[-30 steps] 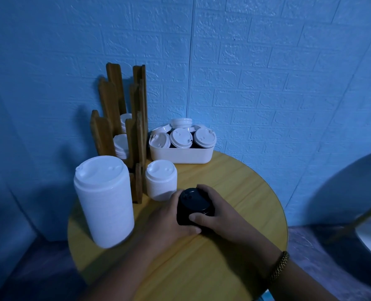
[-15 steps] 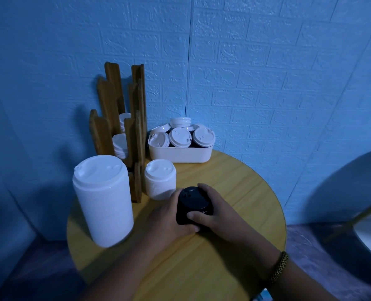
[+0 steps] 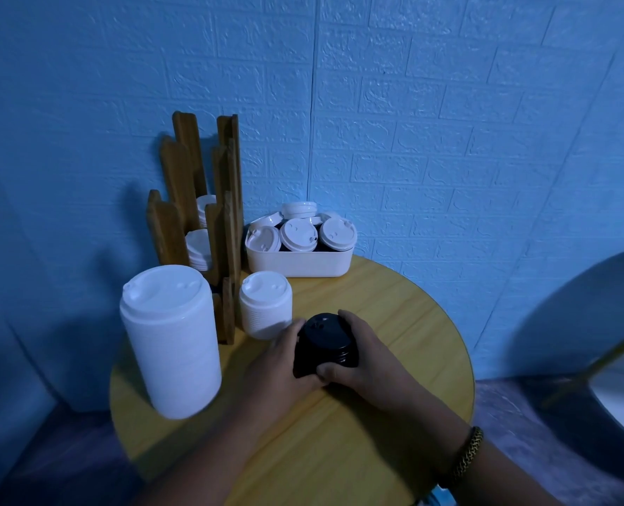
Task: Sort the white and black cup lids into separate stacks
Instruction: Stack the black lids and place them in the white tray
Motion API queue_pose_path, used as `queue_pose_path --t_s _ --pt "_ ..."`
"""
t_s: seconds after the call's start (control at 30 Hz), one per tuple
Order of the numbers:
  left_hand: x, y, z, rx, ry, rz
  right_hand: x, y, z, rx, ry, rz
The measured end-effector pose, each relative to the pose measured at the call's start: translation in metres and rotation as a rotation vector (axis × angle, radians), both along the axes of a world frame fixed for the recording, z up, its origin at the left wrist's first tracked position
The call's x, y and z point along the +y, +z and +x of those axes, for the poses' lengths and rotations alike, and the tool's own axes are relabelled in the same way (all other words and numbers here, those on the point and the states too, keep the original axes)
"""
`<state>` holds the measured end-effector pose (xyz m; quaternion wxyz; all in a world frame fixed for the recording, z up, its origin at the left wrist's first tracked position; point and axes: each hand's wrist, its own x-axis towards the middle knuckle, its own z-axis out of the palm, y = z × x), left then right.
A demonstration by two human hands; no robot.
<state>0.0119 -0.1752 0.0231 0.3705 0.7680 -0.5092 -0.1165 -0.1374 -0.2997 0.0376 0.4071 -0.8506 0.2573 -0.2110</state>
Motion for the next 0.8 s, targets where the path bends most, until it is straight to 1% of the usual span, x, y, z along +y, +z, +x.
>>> queue_pose_path --t_s 0.37,0.67,0.8 --pt "0.002 0.002 -0.002 0.007 -0.020 0.014 0.001 0.001 -0.003 0.007 -0.012 -0.033" --pt "0.005 0.004 -0.005 -0.104 -0.044 0.050 -0.012 0.000 -0.009 0.040 -0.020 -0.047" --pt "0.008 0.008 -0.007 -0.160 -0.016 0.060 -0.044 0.006 -0.015 0.071 -0.123 -0.052"
